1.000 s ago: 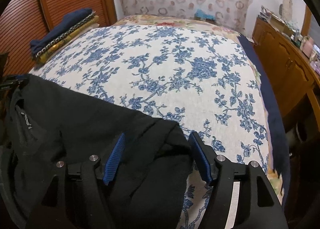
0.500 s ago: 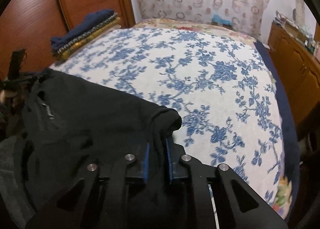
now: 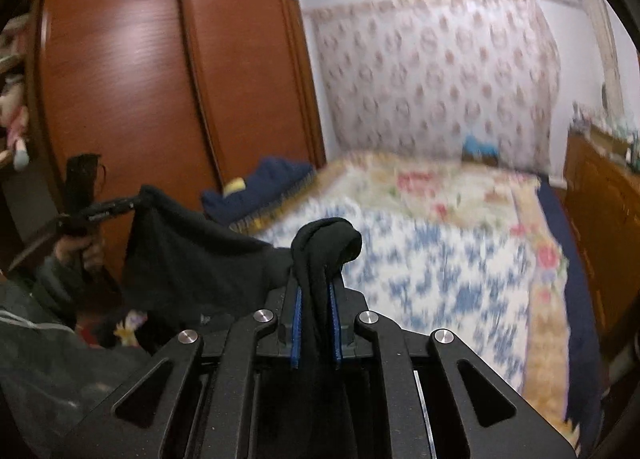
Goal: Fold small clothes
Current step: 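Lift the black shirt high off the bed with both grippers holding its shoulders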
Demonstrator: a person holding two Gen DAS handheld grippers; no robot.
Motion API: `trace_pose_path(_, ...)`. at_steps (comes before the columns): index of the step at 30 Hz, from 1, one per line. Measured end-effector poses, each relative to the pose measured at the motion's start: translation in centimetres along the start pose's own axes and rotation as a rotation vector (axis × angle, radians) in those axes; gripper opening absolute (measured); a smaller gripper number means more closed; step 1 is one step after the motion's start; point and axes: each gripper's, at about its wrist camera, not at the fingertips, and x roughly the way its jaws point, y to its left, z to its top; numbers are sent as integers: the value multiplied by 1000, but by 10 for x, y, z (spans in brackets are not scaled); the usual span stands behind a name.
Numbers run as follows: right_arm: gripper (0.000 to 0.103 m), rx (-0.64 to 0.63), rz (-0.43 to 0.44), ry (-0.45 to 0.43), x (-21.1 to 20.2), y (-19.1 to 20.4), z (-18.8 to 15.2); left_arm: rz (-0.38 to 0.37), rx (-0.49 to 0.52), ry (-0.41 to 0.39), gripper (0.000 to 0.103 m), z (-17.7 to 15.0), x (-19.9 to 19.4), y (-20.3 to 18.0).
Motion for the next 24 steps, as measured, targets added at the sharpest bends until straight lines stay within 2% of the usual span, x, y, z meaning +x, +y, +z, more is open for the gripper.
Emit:
trace_pose_path(3, 8, -23, -7, -63, -19, 10, 33, -2, 20, -71, 8, 28, -19, -5)
trace_pose_path(9, 8, -103, -42, -161, -59, 36, 107, 40, 102, -202, 8, 100, -54, -14)
trace_pose_path(15, 8, -182, -101, -276, -117, 63, 178, 69, 165, -348, 8, 159, -100, -22)
trace_pose_path(20, 8, -214, -182, -344, -154, 67, 211, 90, 195, -398, 8, 192, -120, -25)
trace_pose_path(24, 8, -212, -229, -351, -169, 61, 211, 96, 225, -397, 8, 198, -109, -26)
